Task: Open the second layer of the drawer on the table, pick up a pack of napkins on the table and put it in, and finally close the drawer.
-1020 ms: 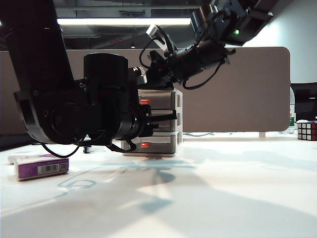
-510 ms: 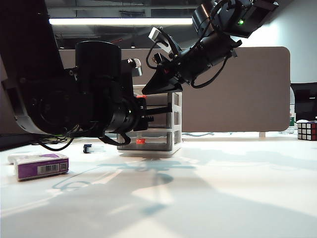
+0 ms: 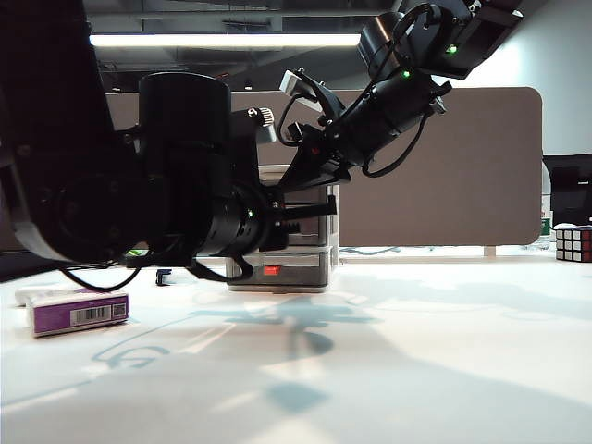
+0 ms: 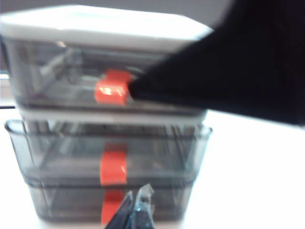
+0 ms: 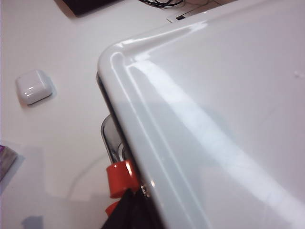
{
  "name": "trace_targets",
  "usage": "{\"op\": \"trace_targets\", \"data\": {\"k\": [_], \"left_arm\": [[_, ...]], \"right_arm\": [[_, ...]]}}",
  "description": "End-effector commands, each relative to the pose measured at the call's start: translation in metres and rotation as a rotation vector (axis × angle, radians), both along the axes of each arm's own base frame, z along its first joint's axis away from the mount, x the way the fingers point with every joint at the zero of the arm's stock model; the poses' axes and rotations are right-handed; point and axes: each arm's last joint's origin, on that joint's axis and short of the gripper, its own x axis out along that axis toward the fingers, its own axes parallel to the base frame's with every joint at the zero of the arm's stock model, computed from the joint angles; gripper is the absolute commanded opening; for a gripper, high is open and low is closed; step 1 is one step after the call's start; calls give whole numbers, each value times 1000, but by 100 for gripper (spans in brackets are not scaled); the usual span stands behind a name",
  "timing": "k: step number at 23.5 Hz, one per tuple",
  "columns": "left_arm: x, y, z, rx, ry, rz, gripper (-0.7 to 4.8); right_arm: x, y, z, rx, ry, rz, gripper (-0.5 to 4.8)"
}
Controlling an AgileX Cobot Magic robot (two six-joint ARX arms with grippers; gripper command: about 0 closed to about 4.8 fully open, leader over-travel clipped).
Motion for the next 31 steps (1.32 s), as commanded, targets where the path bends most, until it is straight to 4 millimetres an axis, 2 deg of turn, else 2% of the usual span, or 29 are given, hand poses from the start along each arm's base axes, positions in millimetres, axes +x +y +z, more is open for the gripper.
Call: {"op": "trace_targets", "data": {"k": [1, 5, 6, 9, 10, 19, 23, 31], "left_arm": [[-7, 0, 0, -14, -9, 17, -6], [-8, -2, 0, -13, -9, 9, -3], [-7, -2, 0, -13, -9, 6, 13], [-4, 1, 0, -11, -8, -11, 140], [-2, 2, 0, -12, -8, -10, 156], [19, -10, 4, 39, 38, -22, 155], [20, -9, 3, 53, 51, 69, 152], [21, -10, 4, 41, 47, 70, 152]], "right_arm": [[1, 0, 6, 9, -33, -3, -5], [0, 0, 6, 12, -26, 3, -5], [0, 0, 5, 11, -25, 3, -5], [0, 0, 5, 11, -25, 3, -5], [0, 0, 5, 11, -25, 3, -5], [0, 1, 6, 14, -26, 9, -5], [-1, 2, 6, 24, -20, 27, -5], [-1, 2, 5, 23, -16, 29, -5]]}}
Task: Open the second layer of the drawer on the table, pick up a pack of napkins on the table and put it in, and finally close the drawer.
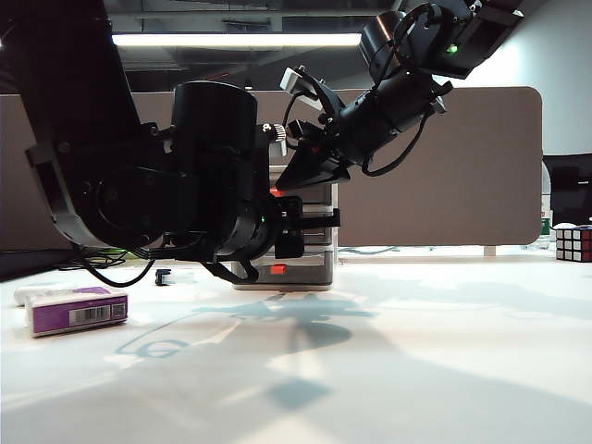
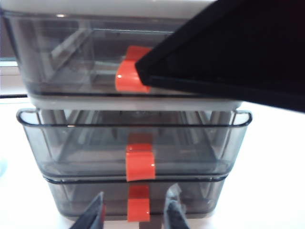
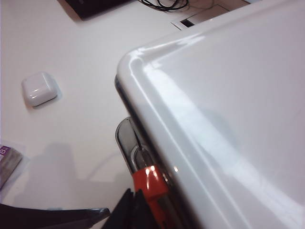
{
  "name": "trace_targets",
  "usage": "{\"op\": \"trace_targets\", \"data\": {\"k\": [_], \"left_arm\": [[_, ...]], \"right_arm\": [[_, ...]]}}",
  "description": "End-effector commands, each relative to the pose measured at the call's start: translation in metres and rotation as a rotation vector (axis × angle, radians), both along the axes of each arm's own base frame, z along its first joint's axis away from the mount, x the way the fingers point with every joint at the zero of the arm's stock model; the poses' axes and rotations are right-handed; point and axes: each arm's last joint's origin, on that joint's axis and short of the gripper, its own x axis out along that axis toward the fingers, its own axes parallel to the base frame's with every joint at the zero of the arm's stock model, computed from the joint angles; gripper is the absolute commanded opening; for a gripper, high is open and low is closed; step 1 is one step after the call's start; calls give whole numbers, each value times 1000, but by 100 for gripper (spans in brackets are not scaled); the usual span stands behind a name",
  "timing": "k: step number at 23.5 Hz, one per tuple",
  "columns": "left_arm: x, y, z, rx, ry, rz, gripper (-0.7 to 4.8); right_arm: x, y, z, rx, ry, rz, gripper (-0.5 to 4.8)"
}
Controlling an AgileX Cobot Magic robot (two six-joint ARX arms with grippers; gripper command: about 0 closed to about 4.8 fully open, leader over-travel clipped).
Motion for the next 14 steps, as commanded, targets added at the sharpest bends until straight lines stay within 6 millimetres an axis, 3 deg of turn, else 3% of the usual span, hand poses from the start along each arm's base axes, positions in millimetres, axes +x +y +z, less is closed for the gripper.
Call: {"op": "trace_targets", "data": {"k": [1, 14], "left_arm": [[3, -2, 4, -19, -18, 0, 152], [8, -5, 3, -27, -28, 16, 152]], "right_arm": [[-1, 1, 5, 11, -17, 6, -5], [-1, 2, 5, 19, -13, 24, -5]]}}
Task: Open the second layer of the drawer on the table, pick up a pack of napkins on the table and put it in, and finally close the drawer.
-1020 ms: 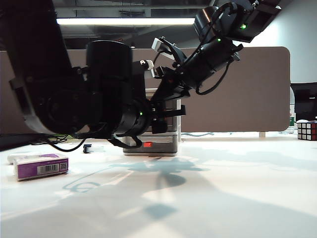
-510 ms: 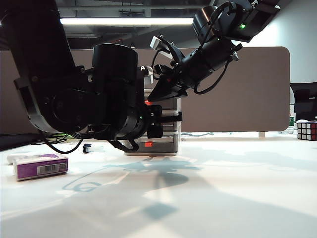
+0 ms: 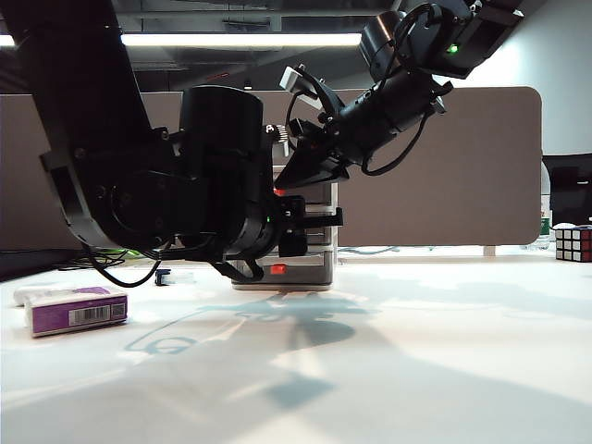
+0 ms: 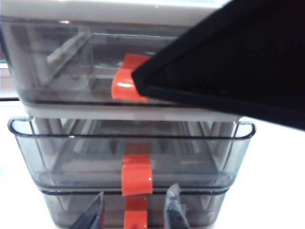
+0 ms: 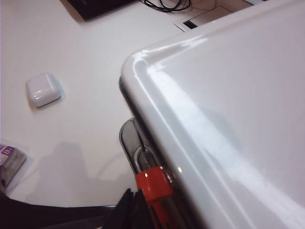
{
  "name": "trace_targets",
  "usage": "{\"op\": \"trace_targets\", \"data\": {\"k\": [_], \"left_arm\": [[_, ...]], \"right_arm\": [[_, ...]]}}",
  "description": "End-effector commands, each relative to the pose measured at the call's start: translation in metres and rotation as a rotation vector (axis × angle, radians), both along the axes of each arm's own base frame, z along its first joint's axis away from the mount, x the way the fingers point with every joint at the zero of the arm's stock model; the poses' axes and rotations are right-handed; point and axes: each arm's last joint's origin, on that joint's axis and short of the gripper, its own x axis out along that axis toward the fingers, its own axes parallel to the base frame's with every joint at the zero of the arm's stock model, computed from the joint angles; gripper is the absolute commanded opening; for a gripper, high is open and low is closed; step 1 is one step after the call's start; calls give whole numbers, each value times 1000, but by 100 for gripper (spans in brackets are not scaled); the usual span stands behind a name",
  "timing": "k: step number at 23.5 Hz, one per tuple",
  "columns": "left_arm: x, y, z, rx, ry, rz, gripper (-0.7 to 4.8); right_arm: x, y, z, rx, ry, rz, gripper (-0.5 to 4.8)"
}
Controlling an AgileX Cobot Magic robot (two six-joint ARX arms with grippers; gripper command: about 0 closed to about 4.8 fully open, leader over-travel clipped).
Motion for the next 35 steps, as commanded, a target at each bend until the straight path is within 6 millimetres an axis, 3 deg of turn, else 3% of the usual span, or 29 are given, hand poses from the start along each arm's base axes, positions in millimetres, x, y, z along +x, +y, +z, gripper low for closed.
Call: {"op": "trace_targets", "data": {"k": [1, 31, 35], "left_arm": [[0, -1, 3, -17, -18, -2, 152], [18, -6, 4, -42, -52, 22, 146], [21, -4, 5, -47, -55, 29, 114]], "right_arm": [[-1, 2, 4, 13, -15, 13, -5], [-5, -6, 5, -22, 11, 57, -5], [-5, -6, 5, -21, 9, 57, -5]]}}
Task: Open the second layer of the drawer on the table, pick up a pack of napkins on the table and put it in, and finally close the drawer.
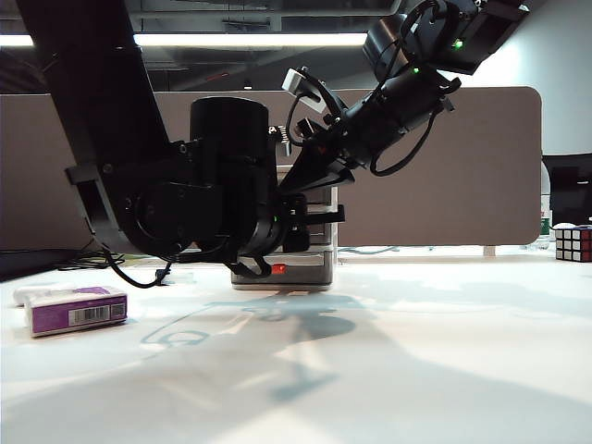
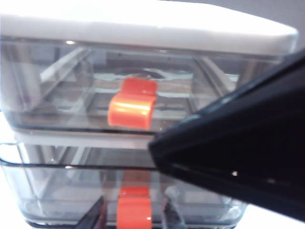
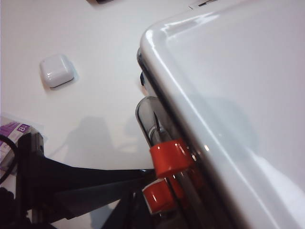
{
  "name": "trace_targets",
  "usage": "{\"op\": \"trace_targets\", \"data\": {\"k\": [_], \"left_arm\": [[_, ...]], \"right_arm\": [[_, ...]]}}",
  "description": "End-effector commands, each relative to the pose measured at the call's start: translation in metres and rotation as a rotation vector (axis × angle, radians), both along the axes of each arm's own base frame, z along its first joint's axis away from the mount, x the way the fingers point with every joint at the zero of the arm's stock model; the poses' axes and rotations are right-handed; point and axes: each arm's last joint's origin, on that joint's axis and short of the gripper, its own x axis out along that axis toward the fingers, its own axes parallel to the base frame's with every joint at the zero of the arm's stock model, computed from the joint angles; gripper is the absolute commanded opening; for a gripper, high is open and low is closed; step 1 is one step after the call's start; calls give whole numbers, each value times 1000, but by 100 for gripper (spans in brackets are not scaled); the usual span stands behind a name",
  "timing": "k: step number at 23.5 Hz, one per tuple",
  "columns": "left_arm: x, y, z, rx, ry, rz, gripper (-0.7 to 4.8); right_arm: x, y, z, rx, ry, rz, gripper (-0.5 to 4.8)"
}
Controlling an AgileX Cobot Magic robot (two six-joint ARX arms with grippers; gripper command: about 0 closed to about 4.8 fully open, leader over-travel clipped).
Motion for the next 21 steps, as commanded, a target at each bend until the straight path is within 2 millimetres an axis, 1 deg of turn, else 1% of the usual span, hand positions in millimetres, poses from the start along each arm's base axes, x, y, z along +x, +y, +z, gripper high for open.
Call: {"op": "trace_targets", "data": {"k": [1, 5, 8, 11, 13, 14, 21], "left_arm": [[4, 2, 5, -17, -19, 10, 114], [6, 2, 6, -17, -20, 13, 110], [6, 2, 4, -11, -11, 12, 52], [6, 2, 2, -5, -4, 12, 50], [6, 2, 2, -4, -3, 12, 4], [6, 2, 2, -4, -3, 12, -6], [5, 2, 1, 1, 1, 13, -6]], "right_arm": [[0, 0, 6, 14, -30, 7, -5], [0, 0, 7, 15, -32, 7, -5], [0, 0, 7, 15, -33, 7, -5], [0, 0, 7, 13, -34, 4, -5], [0, 0, 7, 13, -34, 4, -5], [0, 0, 7, 13, -34, 4, -5], [3, -3, 7, -17, -70, -22, -5]]}}
